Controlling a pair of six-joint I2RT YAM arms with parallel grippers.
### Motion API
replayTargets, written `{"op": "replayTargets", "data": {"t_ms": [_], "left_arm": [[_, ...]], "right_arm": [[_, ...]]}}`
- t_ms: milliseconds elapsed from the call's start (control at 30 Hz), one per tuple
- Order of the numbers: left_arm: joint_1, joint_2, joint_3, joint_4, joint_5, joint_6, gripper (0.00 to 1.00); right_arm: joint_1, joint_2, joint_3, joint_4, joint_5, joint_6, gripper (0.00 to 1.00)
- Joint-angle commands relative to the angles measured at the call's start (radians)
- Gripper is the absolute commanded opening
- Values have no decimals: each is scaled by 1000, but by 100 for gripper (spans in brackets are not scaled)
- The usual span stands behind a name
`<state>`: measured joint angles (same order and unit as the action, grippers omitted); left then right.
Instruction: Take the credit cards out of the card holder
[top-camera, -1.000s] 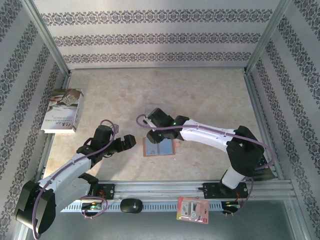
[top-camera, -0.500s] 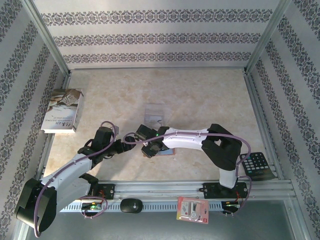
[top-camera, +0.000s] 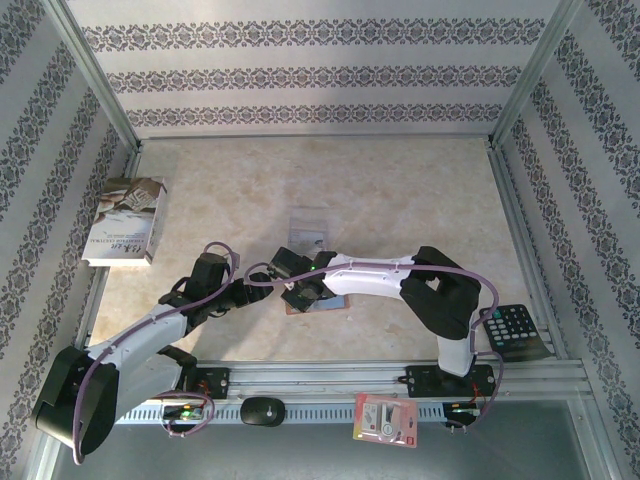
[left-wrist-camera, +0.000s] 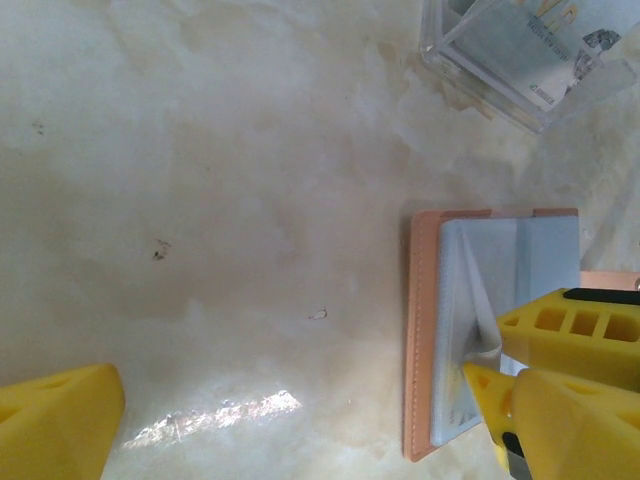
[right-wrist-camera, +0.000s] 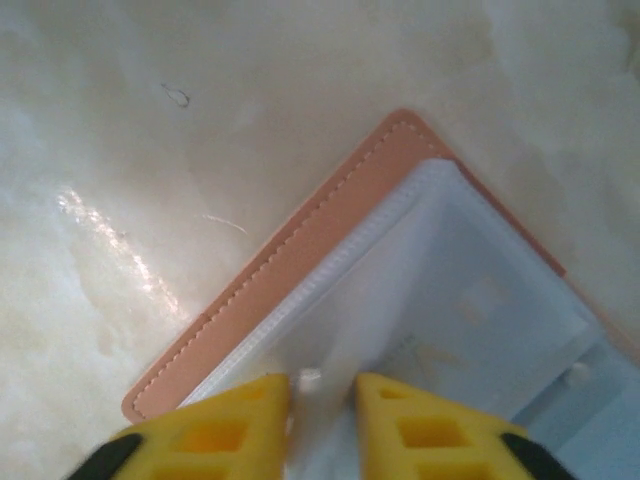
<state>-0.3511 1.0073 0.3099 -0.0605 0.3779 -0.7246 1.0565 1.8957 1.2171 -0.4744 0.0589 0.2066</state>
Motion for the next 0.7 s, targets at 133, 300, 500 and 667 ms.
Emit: {"op": "replayTargets", "data": {"t_ms": [133, 300, 500, 667], "left_arm": [[-4, 1, -7, 74, 48, -9, 94], [-46, 23, 12, 65, 10, -4, 83], [-110, 71, 35, 96, -38, -6, 55], [-199, 177, 101, 100, -106, 18, 47]], "right_arm": [[-14, -3, -60, 89, -63, 14, 2], [-40, -69, -115, 201, -114, 64, 0], [-74, -153, -213, 329, -145, 168, 0], [-84, -183, -270, 392, -170, 236, 0]]}}
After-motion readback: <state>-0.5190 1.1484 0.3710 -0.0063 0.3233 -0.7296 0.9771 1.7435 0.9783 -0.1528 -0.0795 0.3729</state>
